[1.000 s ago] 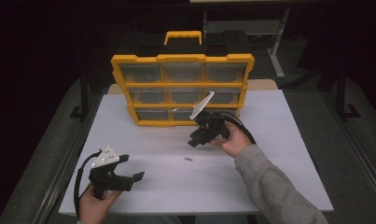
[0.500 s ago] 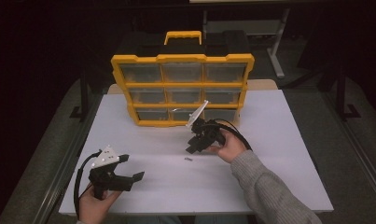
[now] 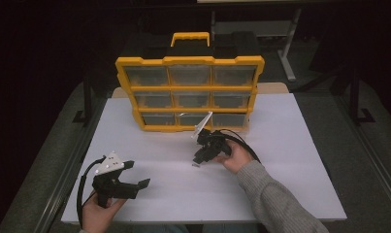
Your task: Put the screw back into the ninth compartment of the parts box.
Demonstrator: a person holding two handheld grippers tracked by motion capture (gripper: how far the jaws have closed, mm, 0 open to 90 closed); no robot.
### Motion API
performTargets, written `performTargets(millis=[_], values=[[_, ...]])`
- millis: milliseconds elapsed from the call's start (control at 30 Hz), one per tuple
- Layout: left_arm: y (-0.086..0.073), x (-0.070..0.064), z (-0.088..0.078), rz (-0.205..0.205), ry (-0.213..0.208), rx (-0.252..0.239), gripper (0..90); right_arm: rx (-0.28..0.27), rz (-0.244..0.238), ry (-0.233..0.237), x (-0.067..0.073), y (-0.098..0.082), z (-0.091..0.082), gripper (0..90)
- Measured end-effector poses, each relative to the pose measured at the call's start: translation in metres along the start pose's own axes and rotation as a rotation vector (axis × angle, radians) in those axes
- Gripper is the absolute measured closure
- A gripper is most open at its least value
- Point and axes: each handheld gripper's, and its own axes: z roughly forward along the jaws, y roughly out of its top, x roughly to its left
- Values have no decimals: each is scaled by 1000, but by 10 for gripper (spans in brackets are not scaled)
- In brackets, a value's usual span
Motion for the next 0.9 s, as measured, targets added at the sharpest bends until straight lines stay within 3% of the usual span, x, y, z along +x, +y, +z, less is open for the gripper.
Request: performTargets(millis=[333,900], values=[[0,0,0,8,-1,5,142,25,24,-1,-2,-2,13,758],[0,0,-1,5,-2,4,142,61,5,-27,-3,-1,22,805]])
